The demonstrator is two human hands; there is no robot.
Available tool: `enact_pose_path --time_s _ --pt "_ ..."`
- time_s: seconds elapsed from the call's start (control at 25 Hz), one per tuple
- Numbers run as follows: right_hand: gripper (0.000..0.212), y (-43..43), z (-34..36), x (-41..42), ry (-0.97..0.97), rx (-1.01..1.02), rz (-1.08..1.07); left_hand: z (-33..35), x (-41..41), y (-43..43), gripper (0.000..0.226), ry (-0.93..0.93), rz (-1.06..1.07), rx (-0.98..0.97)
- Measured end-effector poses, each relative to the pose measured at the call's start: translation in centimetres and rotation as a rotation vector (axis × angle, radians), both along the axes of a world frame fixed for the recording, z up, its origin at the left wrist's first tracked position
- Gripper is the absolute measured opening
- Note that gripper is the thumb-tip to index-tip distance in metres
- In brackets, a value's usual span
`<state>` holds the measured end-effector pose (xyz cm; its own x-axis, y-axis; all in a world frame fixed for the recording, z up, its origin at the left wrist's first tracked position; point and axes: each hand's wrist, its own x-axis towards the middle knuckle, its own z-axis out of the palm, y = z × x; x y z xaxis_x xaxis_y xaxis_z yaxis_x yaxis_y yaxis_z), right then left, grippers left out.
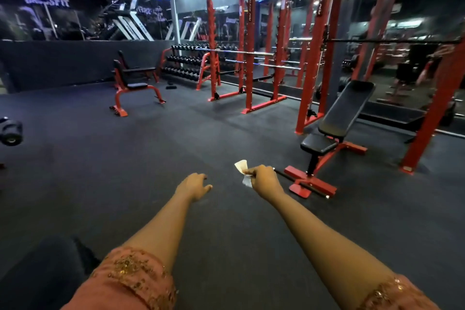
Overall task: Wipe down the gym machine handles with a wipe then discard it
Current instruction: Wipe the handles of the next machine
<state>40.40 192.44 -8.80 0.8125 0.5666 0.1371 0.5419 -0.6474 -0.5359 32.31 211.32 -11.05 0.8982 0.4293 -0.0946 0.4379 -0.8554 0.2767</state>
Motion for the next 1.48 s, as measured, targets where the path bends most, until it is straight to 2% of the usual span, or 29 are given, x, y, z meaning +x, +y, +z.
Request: enact_pose_path --time_s 0.24,0.44,0.68,0.96,1.28,1.48 --pt "0.038 9.1 -0.9 11.2 0.009 0.003 0.128 0.5 8.3 7.8 0.049 -0.005 0.144 0.036" --pt "0.033 20.0 -0.8 20.1 -0.009 0.008 0.342 0.2 14.2 15.9 0.049 -0.032 0.307 0.069" --pt "0.034 35.6 -0.4 28.4 -0.02 -0.022 0.636 0.5 17.0 26.0 0.047 -0.027 0.63 0.054" --pt "0.038 54.7 -1.6 27.2 -0.034 0.005 0.977 -1.4 13.8 38.6 0.049 0.016 0.957 0.04" --pt "0.042 77.5 -1.6 21.2 -0.023 -0.021 1.233 -1.3 8.0 55.9 0.05 -0.034 1.254 0.009" --pt "0.043 89.1 -3.1 15.9 0.001 -0.055 1.397 -2.0 3.4 63.5 0.05 -0.019 1.411 0.005"
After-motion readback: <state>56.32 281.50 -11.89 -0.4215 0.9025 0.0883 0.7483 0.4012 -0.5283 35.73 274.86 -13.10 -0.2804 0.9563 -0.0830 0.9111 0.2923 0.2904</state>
